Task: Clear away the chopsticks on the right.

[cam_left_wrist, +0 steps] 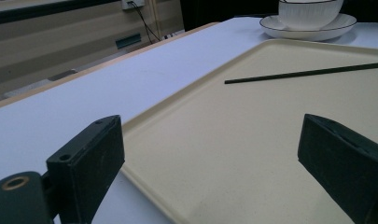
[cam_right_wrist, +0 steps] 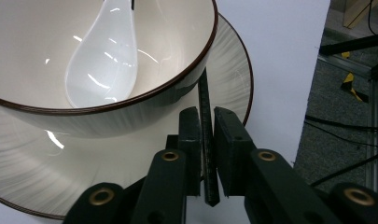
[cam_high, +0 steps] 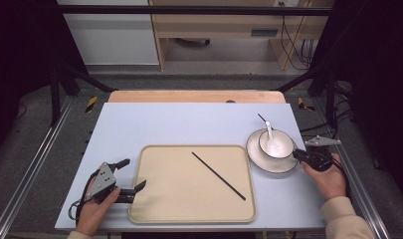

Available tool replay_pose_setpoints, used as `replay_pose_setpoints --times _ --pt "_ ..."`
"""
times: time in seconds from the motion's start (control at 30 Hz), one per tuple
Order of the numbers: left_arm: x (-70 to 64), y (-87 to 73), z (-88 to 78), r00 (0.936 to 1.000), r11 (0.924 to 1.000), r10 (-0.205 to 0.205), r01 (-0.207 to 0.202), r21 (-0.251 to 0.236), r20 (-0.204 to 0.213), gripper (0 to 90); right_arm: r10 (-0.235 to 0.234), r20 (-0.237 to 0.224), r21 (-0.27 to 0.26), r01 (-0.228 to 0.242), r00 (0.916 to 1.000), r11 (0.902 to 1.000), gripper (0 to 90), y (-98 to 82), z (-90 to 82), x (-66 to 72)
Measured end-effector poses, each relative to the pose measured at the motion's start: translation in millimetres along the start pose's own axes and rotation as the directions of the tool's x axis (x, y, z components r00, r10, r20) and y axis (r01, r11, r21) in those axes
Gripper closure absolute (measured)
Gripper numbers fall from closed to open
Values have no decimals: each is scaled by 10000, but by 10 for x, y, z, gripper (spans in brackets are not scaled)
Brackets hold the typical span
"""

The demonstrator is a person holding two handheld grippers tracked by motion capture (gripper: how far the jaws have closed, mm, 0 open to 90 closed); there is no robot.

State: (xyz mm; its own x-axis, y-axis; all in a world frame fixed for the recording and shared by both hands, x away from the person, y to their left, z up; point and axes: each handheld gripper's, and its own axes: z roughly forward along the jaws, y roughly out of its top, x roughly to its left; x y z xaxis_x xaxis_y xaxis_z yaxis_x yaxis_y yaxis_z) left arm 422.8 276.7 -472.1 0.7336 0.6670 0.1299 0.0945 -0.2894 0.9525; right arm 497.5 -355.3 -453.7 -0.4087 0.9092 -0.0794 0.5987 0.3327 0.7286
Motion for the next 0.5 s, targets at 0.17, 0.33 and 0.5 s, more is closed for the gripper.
replay_pose_setpoints --times 0.17,0.33,0.5 --pt "-2 2 0 10000 10000 -5 5 -13 8 68 101 6 26 -101 9999 9999 855 1 -15 -3" --pt "4 4 -8 10000 10000 42 -42 8 -17 69 213 294 -217 -206 9993 9996 857 9 -68 -1" --pt "2 5 -8 10000 10000 51 -51 3 -33 69 353 430 -313 -339 9985 9989 858 15 -114 -12"
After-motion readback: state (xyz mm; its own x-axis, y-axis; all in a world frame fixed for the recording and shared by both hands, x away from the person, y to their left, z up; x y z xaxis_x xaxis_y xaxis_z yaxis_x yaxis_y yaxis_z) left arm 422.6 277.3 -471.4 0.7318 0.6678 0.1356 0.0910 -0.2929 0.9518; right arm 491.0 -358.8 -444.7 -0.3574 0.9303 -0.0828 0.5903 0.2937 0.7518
